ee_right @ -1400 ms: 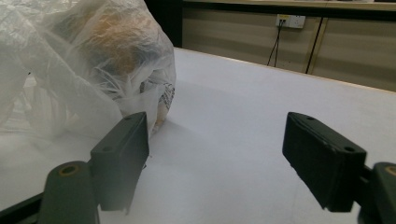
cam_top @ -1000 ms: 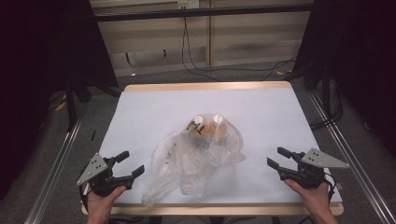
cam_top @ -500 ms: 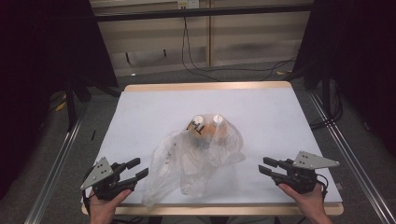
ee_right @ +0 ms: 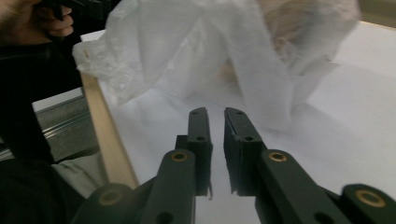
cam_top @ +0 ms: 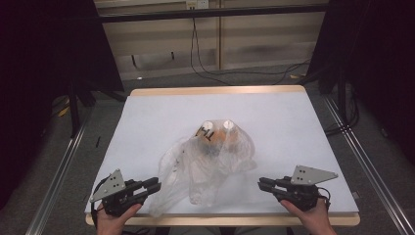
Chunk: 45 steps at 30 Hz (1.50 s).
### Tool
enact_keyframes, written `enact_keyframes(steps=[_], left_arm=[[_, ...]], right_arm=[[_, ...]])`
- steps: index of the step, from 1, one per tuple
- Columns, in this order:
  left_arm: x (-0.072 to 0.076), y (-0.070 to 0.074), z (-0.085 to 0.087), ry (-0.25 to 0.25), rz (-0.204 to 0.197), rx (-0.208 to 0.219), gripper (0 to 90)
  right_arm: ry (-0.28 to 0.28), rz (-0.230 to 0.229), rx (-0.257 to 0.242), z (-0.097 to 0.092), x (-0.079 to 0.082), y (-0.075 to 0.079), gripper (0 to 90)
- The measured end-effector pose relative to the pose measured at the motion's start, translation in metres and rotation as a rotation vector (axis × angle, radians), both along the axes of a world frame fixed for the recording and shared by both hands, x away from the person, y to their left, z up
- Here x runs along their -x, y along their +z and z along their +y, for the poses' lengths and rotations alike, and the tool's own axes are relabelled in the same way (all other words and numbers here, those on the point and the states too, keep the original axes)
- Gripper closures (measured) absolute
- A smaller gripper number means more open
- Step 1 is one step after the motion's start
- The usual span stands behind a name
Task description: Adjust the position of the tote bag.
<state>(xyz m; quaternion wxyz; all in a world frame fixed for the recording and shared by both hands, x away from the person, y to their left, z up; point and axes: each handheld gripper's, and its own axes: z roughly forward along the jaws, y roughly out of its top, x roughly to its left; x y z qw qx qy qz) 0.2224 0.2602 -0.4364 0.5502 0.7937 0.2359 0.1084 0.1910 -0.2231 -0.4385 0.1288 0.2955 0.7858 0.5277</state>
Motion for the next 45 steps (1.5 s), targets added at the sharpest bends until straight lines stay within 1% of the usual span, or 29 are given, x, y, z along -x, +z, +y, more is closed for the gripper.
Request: enact_keyframes(steps=[1, 2, 4, 5, 6, 8, 9, 10, 11, 13, 14, 15, 16, 17, 19, 20, 21, 23, 24, 25, 27, 31, 34, 35, 36, 38, 41, 42, 45], left_arm=[[0.004, -0.001, -0.001, -0.01, 0.008, -0.005, 80.5], [0.004, -0.001, -0.001, -0.01, 0.008, -0.005, 82.2], [0.006, 0.0, -0.001, -0.006, 0.009, -0.027, 83.4], [0.007, -0.001, -0.002, -0.007, 0.018, -0.018, 83.4], [0.006, -0.002, -0.003, -0.02, 0.032, 0.005, 82.6], [0.005, -0.002, -0.003, -0.027, 0.028, -0.007, 78.9], [0.005, -0.003, -0.003, -0.026, 0.029, -0.017, 78.9], [0.004, -0.003, -0.004, -0.026, 0.027, -0.033, 76.1], [0.004, -0.004, -0.005, -0.023, 0.038, -0.019, 73.8], [0.001, -0.006, -0.006, -0.021, 0.034, -0.051, 70.1], [-0.001, -0.007, -0.008, -0.034, 0.04, -0.054, 68.6], [-0.002, -0.007, -0.008, -0.032, 0.043, -0.057, 67.7], [-0.003, -0.008, -0.01, -0.031, 0.053, -0.048, 67.2], [-0.006, -0.009, -0.012, -0.042, 0.052, -0.069, 67.4], [-0.009, -0.01, -0.015, -0.06, 0.059, -0.085, 71.0], [-0.01, -0.011, -0.017, -0.062, 0.067, -0.082, 72.3], [-0.014, -0.013, -0.019, -0.069, 0.08, -0.099, 74.3], [-0.014, -0.014, -0.02, -0.062, 0.083, -0.104, 75.2], [-0.015, -0.015, -0.02, -0.061, 0.082, -0.112, 75.1], [-0.016, -0.015, -0.021, -0.054, 0.093, -0.111, 74.6], [-0.017, -0.016, -0.021, -0.043, 0.091, -0.114, 73.7], [-0.019, -0.017, -0.021, -0.042, 0.099, -0.128, 72.9], [-0.02, -0.018, -0.022, -0.054, 0.095, -0.137, 72.7], [-0.02, -0.018, -0.022, -0.054, 0.095, -0.137, 72.3], [-0.019, -0.018, -0.022, -0.053, 0.096, -0.131, 72.2], [-0.02, -0.018, -0.022, -0.054, 0.093, -0.139, 71.9], [-0.02, -0.018, -0.022, -0.053, 0.097, -0.127, 71.2], [-0.021, -0.018, -0.022, -0.057, 0.091, -0.142, 71.1], [-0.02, -0.018, -0.023, -0.059, 0.093, -0.132, 70.5]], right_arm=[[0.021, 0.008, -0.005, 0.007, 0.001, 0.0, 84.6], [0.021, 0.008, -0.005, 0.007, 0.001, 0.0, 84.6], [0.05, 0.013, 0.006, 0.016, 0.001, 0.0, 86.6], [0.079, 0.024, 0.003, 0.025, 0.001, -0.001, 88.5], [0.09, 0.027, 0.002, 0.03, 0.001, 0.0, 88.8], [0.116, 0.034, -0.003, 0.038, 0.002, 0.001, 89.8], [0.116, 0.034, -0.003, 0.038, 0.002, 0.001, 89.8], [0.124, 0.038, -0.003, 0.042, 0.002, 0.001, 90.0], [0.141, 0.037, -0.001, 0.047, 0.002, 0.001, 90.0], [0.152, 0.048, -0.01, 0.053, 0.001, 0.001, 90.0], [0.162, 0.051, -0.011, 0.057, 0.0, 0.001, 90.0], [0.175, 0.053, -0.004, 0.062, 0.0, 0.001, 90.0], [0.185, 0.051, -0.002, 0.065, -0.001, 0.0, 90.0], [0.194, 0.055, 0.001, 0.069, -0.001, 0.0, 90.0], [0.215, 0.06, 0.005, 0.078, -0.003, 0.0, 89.2], [0.223, 0.058, 0.005, 0.082, -0.004, 0.0, 89.0], [0.236, 0.065, 0.009, 0.089, -0.005, 0.0, 87.9], [0.247, 0.068, 0.014, 0.093, -0.006, -0.001, 87.4], [0.258, 0.07, 0.018, 0.098, -0.007, -0.001, 86.7], [0.278, 0.072, 0.028, 0.108, -0.009, -0.002, 84.6], [0.295, 0.071, 0.034, 0.116, -0.011, -0.002, 84.0], [0.3, 0.076, 0.069, 0.129, -0.017, -0.004, 81.5], [0.298, 0.099, 0.12, 0.141, -0.027, -0.014, 75.9], [0.298, 0.099, 0.12, 0.141, -0.027, -0.014, 75.9], [0.296, 0.116, 0.137, 0.144, -0.03, -0.021, 72.1], [0.301, 0.124, 0.146, 0.146, -0.032, -0.024, 70.5], [0.294, 0.139, 0.186, 0.149, -0.034, -0.036, 63.7], [0.292, 0.141, 0.187, 0.149, -0.035, -0.038, 63.1], [0.275, 0.142, 0.199, 0.148, -0.036, -0.042, 59.4]])
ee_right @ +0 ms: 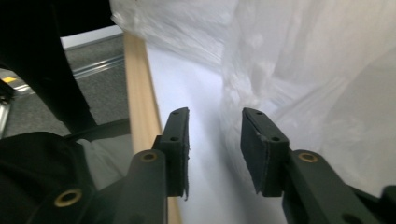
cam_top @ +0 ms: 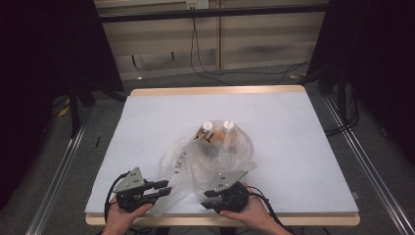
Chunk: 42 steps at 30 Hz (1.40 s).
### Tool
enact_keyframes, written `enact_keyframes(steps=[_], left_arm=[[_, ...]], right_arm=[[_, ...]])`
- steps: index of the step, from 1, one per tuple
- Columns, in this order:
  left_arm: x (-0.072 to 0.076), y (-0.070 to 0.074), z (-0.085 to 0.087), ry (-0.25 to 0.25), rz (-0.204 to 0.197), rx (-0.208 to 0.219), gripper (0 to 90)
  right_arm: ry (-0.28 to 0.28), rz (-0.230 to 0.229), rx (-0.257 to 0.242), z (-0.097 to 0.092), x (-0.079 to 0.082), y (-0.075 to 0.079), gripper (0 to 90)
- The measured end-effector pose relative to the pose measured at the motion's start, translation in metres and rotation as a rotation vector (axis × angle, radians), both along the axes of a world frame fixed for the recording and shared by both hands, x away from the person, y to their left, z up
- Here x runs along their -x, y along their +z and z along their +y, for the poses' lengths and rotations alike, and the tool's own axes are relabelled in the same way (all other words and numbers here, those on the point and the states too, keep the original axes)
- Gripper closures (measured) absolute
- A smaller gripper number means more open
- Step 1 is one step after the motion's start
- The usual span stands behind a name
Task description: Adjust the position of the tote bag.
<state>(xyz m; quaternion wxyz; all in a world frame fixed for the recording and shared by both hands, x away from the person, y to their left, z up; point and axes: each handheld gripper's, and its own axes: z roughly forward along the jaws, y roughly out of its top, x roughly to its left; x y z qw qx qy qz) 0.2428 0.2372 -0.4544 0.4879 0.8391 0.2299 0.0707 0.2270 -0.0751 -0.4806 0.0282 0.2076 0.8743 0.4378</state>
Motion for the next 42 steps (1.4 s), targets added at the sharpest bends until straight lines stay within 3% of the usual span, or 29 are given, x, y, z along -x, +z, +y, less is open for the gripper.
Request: enact_keyframes(steps=[3, 7, 11, 15, 16, 18, 21, 22, 24, 27, 29, 34, 38, 42], left_arm=[[0.0, 0.0, 0.0, 0.003, -0.002, 0.0, 69.2], [0.001, 0.0, 0.001, 0.008, -0.003, 0.009, 68.1], [0.0, 0.001, 0.001, 0.001, -0.007, 0.0, 68.0], [0.001, 0.001, 0.002, 0.001, -0.009, 0.005, 67.1], [0.001, 0.001, 0.002, 0.008, -0.004, 0.015, 66.9], [0.001, 0.002, 0.003, 0.007, -0.009, 0.006, 63.3], [0.004, 0.003, 0.004, 0.02, -0.005, 0.026, 61.1], [0.005, 0.004, 0.006, 0.017, -0.005, 0.022, 53.5], [0.008, 0.005, 0.008, 0.027, -0.001, 0.035, 50.2], [0.013, 0.006, 0.011, 0.04, -0.001, 0.018, 44.3], [0.013, 0.005, 0.013, 0.022, -0.001, -0.013, 41.0], [0.016, 0.003, 0.01, -0.011, 0.019, -0.063, 37.6], [0.017, 0.001, 0.01, -0.031, 0.045, -0.082, 43.4], [0.016, -0.001, 0.005, -0.042, 0.055, -0.144, 51.2]], right_arm=[[-0.014, -0.008, -0.001, 0.0, -0.001, -0.002, 58.8], [-0.034, -0.06, -0.025, -0.001, -0.001, 0.007, 60.8], [-0.038, -0.041, -0.024, 0.0, -0.005, 0.006, 60.5], [-0.033, -0.027, 0.034, 0.004, -0.009, -0.006, 61.0], [-0.032, -0.019, 0.028, 0.004, -0.01, -0.006, 60.7], [-0.048, -0.008, 0.022, 0.002, -0.013, -0.007, 62.1], [-0.054, -0.01, 0.033, 0.004, -0.014, -0.007, 64.5], [-0.07, -0.013, 0.043, 0.004, -0.014, -0.007, 72.1], [-0.077, -0.023, 0.048, 0.004, -0.014, -0.007, 74.0], [-0.084, -0.037, 0.059, 0.004, -0.013, -0.006, 83.3], [-0.071, -0.022, 0.054, 0.003, -0.013, -0.006, 90.0], [-0.072, -0.016, 0.052, 0.003, -0.013, -0.006, 90.0], [-0.065, -0.016, 0.051, 0.003, -0.013, -0.006, 90.0], [-0.063, -0.016, 0.046, 0.002, -0.014, -0.006, 90.0]])
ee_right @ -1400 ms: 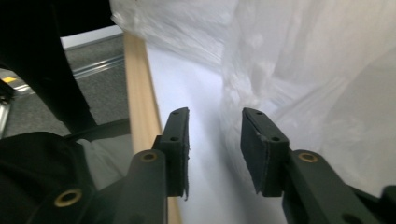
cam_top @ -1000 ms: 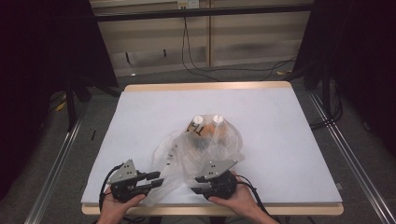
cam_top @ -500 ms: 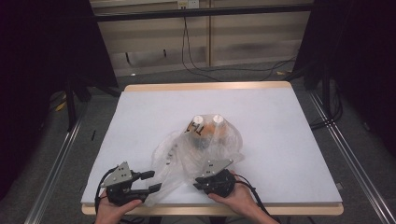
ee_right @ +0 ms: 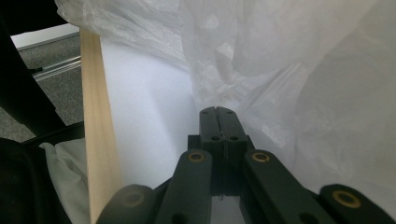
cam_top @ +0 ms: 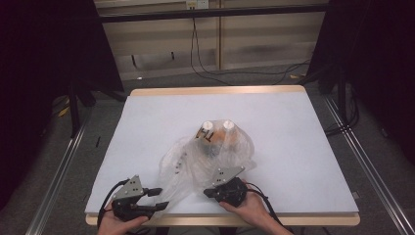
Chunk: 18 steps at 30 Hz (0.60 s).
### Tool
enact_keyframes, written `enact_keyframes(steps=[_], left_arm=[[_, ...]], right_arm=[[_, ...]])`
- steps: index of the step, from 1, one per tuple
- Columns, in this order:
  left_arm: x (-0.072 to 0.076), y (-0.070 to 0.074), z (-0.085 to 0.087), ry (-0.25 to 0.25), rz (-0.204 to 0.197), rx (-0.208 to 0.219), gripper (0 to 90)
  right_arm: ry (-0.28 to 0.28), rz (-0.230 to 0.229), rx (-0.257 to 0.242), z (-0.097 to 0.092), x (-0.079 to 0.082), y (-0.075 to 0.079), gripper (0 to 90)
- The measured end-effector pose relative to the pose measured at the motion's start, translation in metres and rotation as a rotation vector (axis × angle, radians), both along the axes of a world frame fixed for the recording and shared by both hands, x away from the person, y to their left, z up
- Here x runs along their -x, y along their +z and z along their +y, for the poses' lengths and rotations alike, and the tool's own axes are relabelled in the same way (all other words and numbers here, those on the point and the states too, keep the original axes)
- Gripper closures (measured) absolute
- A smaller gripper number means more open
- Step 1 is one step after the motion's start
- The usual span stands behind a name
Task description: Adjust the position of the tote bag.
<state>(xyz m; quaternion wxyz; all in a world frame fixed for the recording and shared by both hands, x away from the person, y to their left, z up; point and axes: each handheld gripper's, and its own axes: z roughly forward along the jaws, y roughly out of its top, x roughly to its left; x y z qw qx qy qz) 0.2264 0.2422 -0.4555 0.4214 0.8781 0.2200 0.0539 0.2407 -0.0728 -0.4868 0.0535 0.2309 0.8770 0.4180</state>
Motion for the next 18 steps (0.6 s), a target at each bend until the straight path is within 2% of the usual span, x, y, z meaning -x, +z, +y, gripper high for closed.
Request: enact_keyframes(steps=[4, 5, 7, 8, 9, 10, 11, 12, 13, 16, 18], left_arm=[[-0.002, -0.003, -0.004, -0.02, 0.013, -0.036, 60.7], [-0.002, -0.003, -0.005, -0.031, 0.014, -0.039, 66.4], [-0.002, -0.004, -0.008, -0.036, 0.021, -0.073, 69.7], [-0.002, -0.005, -0.009, -0.051, 0.03, -0.073, 69.7], [-0.003, -0.006, -0.01, -0.049, 0.029, -0.091, 71.0], [-0.004, -0.007, -0.011, -0.051, 0.036, -0.103, 74.7], [-0.004, -0.009, -0.012, -0.049, 0.042, -0.096, 76.4], [-0.004, -0.008, -0.012, -0.06, 0.048, -0.117, 76.4], [-0.005, -0.01, -0.013, -0.068, 0.051, -0.104, 84.0], [-0.005, -0.007, -0.01, -0.061, 0.058, -0.085, 87.9], [-0.006, -0.005, -0.006, -0.048, 0.065, -0.038, 88.6]], right_arm=[[0.003, -0.001, -0.001, -0.001, 0.0, 0.0, 90.0], [-0.004, -0.001, -0.019, -0.003, 0.0, 0.002, 90.0], [-0.005, -0.013, -0.037, -0.005, 0.0, 0.006, 90.0], [-0.005, -0.013, -0.037, -0.005, 0.0, 0.006, 90.0], [-0.007, -0.014, -0.04, -0.006, 0.0, 0.007, 90.0], [-0.011, -0.019, -0.062, -0.009, -0.001, 0.011, 90.0], [-0.013, -0.018, -0.067, -0.01, -0.001, 0.012, 90.0], [-0.013, -0.018, -0.067, -0.01, -0.001, 0.012, 90.0], [-0.017, -0.023, -0.08, -0.012, 0.0, 0.015, 90.0], [-0.012, -0.029, -0.089, -0.013, 0.0, 0.018, 90.0], [-0.01, -0.033, -0.097, -0.015, 0.0, 0.02, 90.0]])
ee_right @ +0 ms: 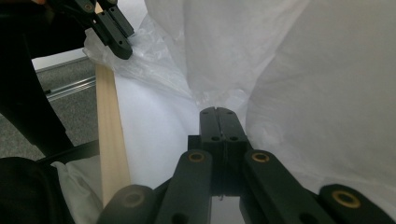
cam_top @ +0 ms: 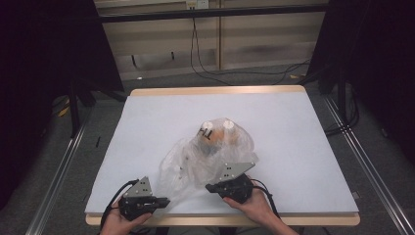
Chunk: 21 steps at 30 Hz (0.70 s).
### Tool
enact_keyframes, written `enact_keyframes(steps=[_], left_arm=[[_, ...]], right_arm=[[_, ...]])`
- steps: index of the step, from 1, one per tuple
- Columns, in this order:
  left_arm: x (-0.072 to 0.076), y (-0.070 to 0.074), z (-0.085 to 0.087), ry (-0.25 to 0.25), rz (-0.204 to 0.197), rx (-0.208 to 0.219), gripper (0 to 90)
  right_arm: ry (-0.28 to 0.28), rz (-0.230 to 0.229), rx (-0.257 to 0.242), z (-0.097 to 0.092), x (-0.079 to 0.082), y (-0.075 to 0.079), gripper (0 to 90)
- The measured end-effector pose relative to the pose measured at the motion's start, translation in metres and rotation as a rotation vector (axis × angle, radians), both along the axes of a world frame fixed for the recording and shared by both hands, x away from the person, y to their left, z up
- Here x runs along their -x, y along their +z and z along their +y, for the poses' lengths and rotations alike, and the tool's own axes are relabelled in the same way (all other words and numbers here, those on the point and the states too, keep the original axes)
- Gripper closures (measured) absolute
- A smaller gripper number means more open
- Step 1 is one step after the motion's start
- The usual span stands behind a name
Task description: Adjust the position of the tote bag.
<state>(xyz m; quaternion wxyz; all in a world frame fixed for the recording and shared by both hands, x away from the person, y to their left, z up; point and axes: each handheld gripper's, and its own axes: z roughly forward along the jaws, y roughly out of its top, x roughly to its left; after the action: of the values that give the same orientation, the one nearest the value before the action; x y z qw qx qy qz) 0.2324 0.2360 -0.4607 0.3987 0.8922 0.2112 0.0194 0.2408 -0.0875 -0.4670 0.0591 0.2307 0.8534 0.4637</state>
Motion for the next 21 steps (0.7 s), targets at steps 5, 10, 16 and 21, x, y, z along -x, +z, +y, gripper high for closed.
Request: enact_keyframes(steps=[5, 10, 16, 21], left_arm=[[0.0, 0.004, 0.005, 0.02, -0.008, 0.084, 89.0], [-0.001, 0.009, 0.014, 0.062, -0.028, 0.184, 89.0], [0.0, 0.017, 0.018, 0.07, -0.053, 0.253, 89.0], [0.001, 0.026, 0.017, 0.073, -0.076, 0.297, 88.9]], right_arm=[[-0.003, -0.006, -0.02, -0.006, -0.001, 0.005, 90.0], [-0.013, -0.022, -0.049, -0.011, 0.001, 0.013, 90.0], [-0.013, -0.047, -0.085, -0.017, 0.006, 0.025, 90.0], [-0.025, -0.053, -0.105, -0.022, 0.006, 0.03, 90.0]])
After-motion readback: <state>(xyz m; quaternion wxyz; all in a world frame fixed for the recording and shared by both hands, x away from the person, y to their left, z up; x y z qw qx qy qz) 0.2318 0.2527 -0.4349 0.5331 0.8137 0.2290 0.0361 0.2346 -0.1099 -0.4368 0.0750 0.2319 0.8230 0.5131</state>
